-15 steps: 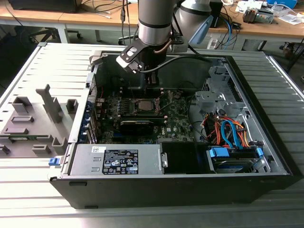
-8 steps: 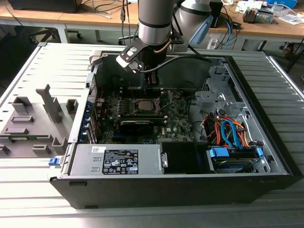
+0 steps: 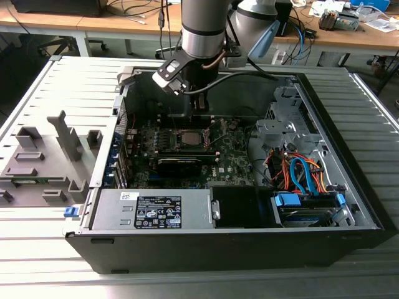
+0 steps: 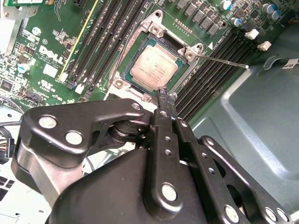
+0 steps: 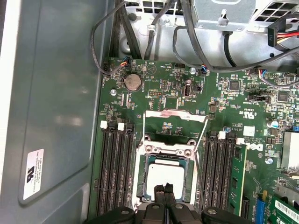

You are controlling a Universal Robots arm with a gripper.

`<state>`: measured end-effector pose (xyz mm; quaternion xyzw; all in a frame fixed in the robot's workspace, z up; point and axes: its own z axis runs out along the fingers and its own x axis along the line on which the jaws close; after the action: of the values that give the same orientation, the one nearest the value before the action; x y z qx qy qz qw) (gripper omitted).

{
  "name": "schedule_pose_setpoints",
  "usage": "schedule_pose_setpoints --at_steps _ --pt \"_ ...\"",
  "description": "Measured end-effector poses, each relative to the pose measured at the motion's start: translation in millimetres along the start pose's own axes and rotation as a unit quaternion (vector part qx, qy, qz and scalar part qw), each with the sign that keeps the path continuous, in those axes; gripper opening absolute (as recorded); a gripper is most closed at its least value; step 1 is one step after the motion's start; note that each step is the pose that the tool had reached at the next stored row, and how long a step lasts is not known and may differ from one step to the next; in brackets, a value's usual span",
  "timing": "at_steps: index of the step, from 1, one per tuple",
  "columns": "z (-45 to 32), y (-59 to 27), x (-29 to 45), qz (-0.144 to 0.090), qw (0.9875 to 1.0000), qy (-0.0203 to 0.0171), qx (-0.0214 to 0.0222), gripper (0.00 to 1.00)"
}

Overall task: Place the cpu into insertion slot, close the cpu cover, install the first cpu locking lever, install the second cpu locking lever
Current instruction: 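Close the cpu cover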

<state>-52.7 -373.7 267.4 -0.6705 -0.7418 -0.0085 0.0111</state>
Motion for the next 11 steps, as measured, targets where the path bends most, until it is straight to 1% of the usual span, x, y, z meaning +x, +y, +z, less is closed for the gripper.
schedule_pose_setpoints --at_steps 11 --pt "-3.4 0.0 0.1 0.0 1.0 0.0001 -0.0001 0.11"
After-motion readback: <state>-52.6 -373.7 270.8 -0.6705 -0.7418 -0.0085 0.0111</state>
